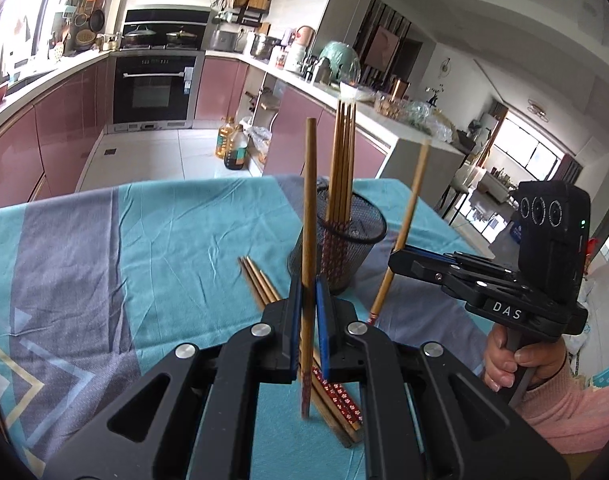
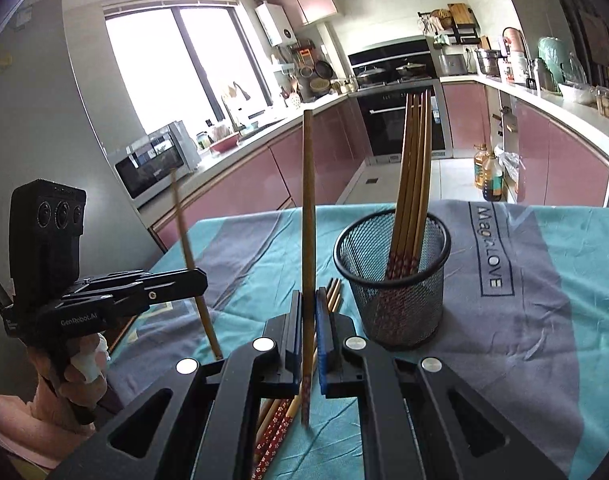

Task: Organize utensils
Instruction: 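Lift the chopstick upright with the right gripper while the left lifts its chopstick, then lower the chopstick into the mesh cup with the right gripper while the left inserts its chopstick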

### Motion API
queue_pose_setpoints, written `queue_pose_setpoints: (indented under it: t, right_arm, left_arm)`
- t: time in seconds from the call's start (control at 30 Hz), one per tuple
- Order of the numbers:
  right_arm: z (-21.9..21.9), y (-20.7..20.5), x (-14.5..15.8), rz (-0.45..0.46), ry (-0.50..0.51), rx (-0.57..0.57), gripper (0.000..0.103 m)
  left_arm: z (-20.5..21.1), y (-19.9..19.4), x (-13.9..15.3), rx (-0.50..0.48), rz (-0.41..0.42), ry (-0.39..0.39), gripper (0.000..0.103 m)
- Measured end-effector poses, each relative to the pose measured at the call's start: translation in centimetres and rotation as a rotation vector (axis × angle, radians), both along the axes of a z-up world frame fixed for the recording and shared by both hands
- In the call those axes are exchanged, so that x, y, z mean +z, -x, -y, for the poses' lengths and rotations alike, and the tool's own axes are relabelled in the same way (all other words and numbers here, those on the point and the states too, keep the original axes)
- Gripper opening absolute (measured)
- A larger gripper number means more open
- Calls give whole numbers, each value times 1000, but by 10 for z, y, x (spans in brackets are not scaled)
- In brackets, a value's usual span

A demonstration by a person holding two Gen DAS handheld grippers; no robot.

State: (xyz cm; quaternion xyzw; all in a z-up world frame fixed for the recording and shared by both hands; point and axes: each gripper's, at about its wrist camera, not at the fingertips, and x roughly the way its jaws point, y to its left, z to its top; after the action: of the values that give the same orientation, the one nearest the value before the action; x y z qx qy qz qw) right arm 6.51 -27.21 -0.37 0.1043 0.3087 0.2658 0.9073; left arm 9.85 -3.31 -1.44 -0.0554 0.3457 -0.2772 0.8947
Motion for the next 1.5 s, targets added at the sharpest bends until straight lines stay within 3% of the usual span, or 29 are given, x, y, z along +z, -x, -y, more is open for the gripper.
queue_pose_setpoints:
  t: [0.37,1.5]
  right_arm:
    - [9,-3,15,46,-15,-16,5]
    - [30,-21,81,223,7,-65,5]
  left_arm:
    - [-8,-3,21,24,48,50,8]
    - [38,-32,88,-37,235,61,7]
